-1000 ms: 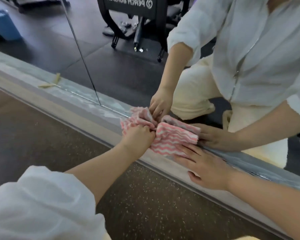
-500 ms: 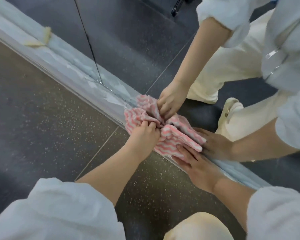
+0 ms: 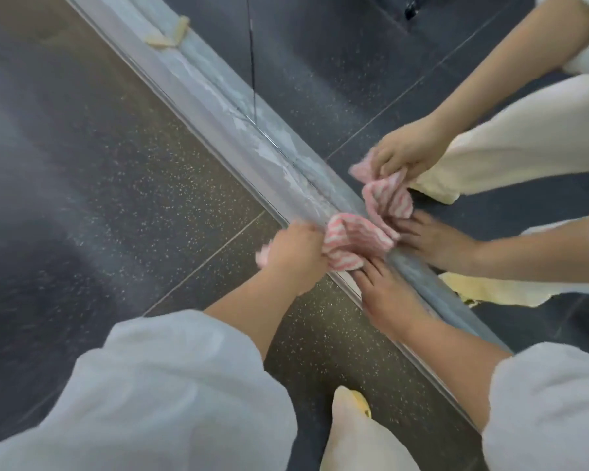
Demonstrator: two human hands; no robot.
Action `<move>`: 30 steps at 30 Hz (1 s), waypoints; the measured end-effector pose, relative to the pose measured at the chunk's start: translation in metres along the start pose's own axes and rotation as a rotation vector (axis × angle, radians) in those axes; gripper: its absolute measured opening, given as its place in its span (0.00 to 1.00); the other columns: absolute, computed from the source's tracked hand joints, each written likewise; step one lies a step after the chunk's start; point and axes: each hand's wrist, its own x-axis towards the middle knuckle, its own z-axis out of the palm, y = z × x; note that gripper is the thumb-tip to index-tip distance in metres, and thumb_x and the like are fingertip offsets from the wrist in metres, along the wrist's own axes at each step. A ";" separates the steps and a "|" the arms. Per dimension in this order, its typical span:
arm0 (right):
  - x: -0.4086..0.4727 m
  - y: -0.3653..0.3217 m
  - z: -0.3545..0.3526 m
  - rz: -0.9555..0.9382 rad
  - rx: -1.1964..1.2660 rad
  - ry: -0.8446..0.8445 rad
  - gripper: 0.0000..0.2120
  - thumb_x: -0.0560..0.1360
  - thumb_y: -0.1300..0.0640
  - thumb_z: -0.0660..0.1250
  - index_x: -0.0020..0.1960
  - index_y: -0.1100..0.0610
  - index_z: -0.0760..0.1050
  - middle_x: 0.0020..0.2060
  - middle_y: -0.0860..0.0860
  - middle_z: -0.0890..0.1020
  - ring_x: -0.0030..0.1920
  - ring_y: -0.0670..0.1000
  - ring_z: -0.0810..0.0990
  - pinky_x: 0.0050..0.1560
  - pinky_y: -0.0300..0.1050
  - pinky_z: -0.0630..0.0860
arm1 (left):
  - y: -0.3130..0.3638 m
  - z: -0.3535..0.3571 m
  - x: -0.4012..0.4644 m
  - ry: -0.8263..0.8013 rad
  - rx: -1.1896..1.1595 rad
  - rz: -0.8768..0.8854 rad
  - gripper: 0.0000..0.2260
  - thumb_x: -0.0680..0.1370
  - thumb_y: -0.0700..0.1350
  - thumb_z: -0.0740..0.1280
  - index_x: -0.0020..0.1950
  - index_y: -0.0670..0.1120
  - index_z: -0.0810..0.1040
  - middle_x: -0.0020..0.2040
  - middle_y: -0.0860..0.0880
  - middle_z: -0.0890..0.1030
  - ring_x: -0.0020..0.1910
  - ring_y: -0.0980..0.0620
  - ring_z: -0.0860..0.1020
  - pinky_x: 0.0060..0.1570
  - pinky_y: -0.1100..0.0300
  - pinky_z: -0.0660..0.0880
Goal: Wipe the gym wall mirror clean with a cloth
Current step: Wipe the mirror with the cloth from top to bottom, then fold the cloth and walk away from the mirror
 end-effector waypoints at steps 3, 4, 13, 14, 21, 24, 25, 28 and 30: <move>-0.007 -0.038 -0.048 0.068 0.113 -0.001 0.35 0.56 0.69 0.77 0.62 0.65 0.72 0.58 0.61 0.78 0.60 0.62 0.76 0.61 0.56 0.74 | 0.006 -0.022 -0.051 -0.024 -0.389 -0.170 0.12 0.77 0.49 0.62 0.47 0.42 0.80 0.51 0.52 0.72 0.47 0.50 0.75 0.50 0.57 0.73; -0.008 -0.052 -0.070 0.092 0.154 0.005 0.33 0.60 0.69 0.76 0.64 0.65 0.72 0.61 0.61 0.77 0.63 0.62 0.75 0.65 0.54 0.70 | 0.006 -0.033 -0.068 -0.026 -0.528 -0.231 0.10 0.76 0.48 0.64 0.41 0.43 0.79 0.47 0.51 0.71 0.43 0.51 0.74 0.46 0.59 0.72; 0.021 -0.179 -0.245 0.397 1.019 -0.158 0.15 0.81 0.63 0.57 0.58 0.47 0.76 0.59 0.51 0.80 0.60 0.51 0.76 0.59 0.42 0.71 | -0.014 -0.164 -0.209 0.254 -1.149 -0.536 0.03 0.76 0.44 0.67 0.41 0.49 0.76 0.39 0.51 0.80 0.42 0.53 0.79 0.40 0.62 0.73; 0.028 -0.192 -0.259 0.430 1.085 -0.207 0.13 0.82 0.59 0.56 0.56 0.45 0.76 0.60 0.51 0.80 0.59 0.50 0.76 0.60 0.43 0.70 | -0.021 -0.180 -0.221 0.312 -1.159 -0.548 0.04 0.76 0.43 0.67 0.41 0.49 0.76 0.38 0.51 0.79 0.41 0.53 0.78 0.38 0.64 0.72; 0.083 -0.280 -0.331 0.306 1.517 -0.483 0.27 0.80 0.37 0.49 0.62 0.53 0.77 0.55 0.56 0.82 0.51 0.54 0.80 0.59 0.53 0.72 | -0.070 -0.263 -0.286 0.605 -1.127 -0.577 0.09 0.73 0.35 0.65 0.34 0.43 0.71 0.30 0.51 0.72 0.28 0.59 0.70 0.27 0.72 0.67; 0.109 -0.325 -0.356 0.300 1.496 -0.399 0.17 0.81 0.47 0.59 0.59 0.59 0.77 0.48 0.56 0.82 0.42 0.51 0.78 0.49 0.48 0.73 | -0.096 -0.291 -0.310 0.653 -1.115 -0.562 0.11 0.73 0.35 0.65 0.32 0.46 0.70 0.28 0.54 0.71 0.26 0.61 0.69 0.26 0.73 0.65; 0.115 -0.336 -0.362 0.303 1.511 -0.383 0.14 0.81 0.52 0.61 0.59 0.59 0.77 0.46 0.56 0.82 0.41 0.51 0.78 0.47 0.47 0.73 | -0.105 -0.298 -0.315 0.659 -1.119 -0.547 0.10 0.73 0.36 0.66 0.34 0.47 0.71 0.30 0.54 0.72 0.29 0.60 0.70 0.27 0.73 0.66; 0.136 -0.369 -0.378 0.255 1.573 -0.373 0.10 0.82 0.56 0.59 0.59 0.56 0.75 0.50 0.55 0.83 0.47 0.52 0.82 0.46 0.46 0.77 | -0.135 -0.320 -0.332 0.665 -1.179 -0.502 0.08 0.74 0.44 0.71 0.42 0.49 0.72 0.37 0.55 0.76 0.35 0.61 0.74 0.31 0.73 0.70; 0.154 -0.389 -0.385 0.262 1.610 -0.348 0.10 0.83 0.57 0.56 0.61 0.55 0.72 0.54 0.55 0.82 0.51 0.52 0.82 0.44 0.45 0.78 | -0.156 -0.332 -0.342 0.699 -1.234 -0.490 0.10 0.75 0.49 0.70 0.46 0.51 0.69 0.42 0.53 0.76 0.37 0.61 0.74 0.33 0.72 0.70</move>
